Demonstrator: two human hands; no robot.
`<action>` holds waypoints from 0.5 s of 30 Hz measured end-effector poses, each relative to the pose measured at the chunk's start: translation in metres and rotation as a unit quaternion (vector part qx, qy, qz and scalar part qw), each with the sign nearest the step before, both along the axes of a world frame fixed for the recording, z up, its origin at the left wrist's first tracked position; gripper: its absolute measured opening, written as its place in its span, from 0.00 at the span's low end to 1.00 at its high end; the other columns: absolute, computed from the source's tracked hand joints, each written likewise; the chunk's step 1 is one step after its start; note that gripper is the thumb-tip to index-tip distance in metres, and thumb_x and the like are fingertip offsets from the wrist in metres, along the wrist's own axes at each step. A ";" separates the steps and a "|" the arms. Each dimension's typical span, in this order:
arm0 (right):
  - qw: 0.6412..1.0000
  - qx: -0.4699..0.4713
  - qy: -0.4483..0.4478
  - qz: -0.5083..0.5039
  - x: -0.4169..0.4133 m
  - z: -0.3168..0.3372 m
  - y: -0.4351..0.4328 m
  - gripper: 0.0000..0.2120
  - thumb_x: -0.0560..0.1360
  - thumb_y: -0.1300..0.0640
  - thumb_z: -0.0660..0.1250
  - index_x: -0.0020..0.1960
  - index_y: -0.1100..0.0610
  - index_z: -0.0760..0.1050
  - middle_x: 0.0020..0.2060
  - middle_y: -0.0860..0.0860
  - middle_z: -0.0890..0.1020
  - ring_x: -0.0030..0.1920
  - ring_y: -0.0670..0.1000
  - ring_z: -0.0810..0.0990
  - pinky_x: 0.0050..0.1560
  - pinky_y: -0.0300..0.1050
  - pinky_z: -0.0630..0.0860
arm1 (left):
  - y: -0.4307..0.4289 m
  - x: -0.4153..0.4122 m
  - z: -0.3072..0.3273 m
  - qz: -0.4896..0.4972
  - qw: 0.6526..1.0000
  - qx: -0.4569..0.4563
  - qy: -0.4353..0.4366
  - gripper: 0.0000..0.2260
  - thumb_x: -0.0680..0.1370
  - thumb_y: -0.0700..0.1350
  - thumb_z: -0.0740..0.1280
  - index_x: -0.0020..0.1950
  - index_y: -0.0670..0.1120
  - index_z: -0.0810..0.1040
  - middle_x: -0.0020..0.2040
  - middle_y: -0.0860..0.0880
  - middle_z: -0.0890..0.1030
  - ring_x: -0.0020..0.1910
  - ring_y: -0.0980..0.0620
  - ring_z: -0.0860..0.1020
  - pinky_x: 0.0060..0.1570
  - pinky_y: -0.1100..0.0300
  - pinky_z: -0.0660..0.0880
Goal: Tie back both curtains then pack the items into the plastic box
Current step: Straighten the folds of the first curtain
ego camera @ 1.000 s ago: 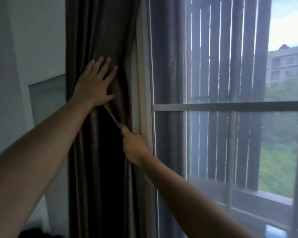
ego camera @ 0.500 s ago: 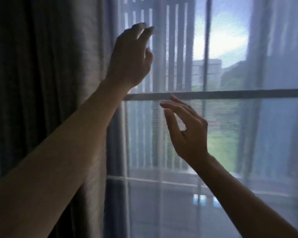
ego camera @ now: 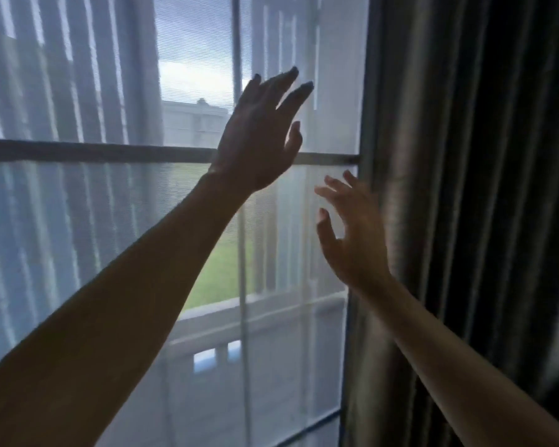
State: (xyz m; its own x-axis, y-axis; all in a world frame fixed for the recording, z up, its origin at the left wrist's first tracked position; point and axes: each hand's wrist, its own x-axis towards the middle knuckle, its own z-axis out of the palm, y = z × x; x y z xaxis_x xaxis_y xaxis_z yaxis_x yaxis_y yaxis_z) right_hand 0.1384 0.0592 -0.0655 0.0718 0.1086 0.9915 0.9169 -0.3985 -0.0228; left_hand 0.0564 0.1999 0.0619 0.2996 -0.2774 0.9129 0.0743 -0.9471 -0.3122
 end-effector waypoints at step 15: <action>0.900 -0.119 0.104 -0.406 0.126 -0.014 -0.083 0.43 0.72 0.38 0.64 0.79 0.54 0.50 0.77 0.62 0.55 0.77 0.62 0.51 0.75 0.63 0.43 | -0.117 0.205 0.018 -0.127 0.991 0.011 0.032 0.27 0.80 0.50 0.58 0.78 0.45 0.57 0.78 0.41 0.54 0.77 0.42 0.53 0.76 0.47 0.50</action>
